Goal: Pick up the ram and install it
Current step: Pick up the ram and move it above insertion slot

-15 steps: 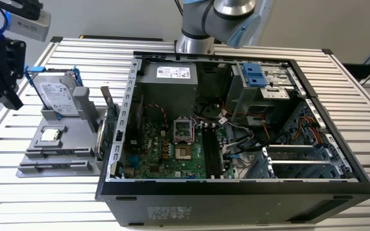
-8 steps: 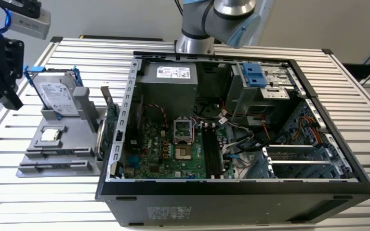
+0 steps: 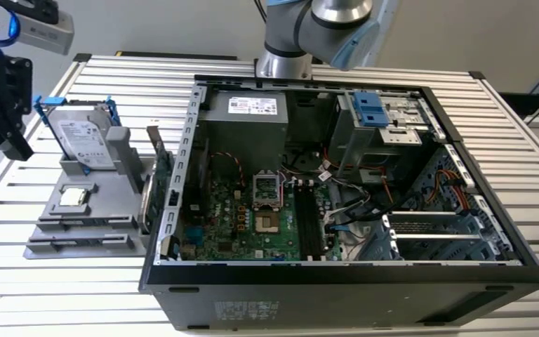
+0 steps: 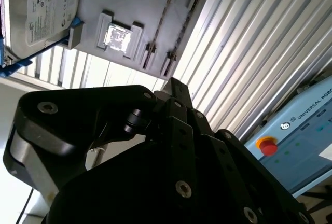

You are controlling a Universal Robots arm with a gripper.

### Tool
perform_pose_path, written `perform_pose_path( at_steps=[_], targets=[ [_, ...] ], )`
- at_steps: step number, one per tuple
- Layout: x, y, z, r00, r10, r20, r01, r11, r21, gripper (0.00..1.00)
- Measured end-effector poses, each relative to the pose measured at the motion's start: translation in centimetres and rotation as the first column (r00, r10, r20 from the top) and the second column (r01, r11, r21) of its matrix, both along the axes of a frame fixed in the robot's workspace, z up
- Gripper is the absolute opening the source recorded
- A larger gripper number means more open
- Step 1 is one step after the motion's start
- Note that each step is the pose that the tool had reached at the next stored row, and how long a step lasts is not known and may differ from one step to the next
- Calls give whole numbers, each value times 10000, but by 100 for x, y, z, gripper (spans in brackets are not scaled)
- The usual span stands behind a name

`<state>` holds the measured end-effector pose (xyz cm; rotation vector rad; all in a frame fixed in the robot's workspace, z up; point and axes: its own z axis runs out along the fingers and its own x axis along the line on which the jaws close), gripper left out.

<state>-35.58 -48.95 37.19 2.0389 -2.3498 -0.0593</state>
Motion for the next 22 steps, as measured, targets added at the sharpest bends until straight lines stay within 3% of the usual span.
perform_pose_path(
  at_steps=[4,22],
  targets=[
    [0,0,0,9998,200,0,-200,9998,0,0],
    [0,0,0,9998,206,31,-206,9998,-1,0]
  ],
)
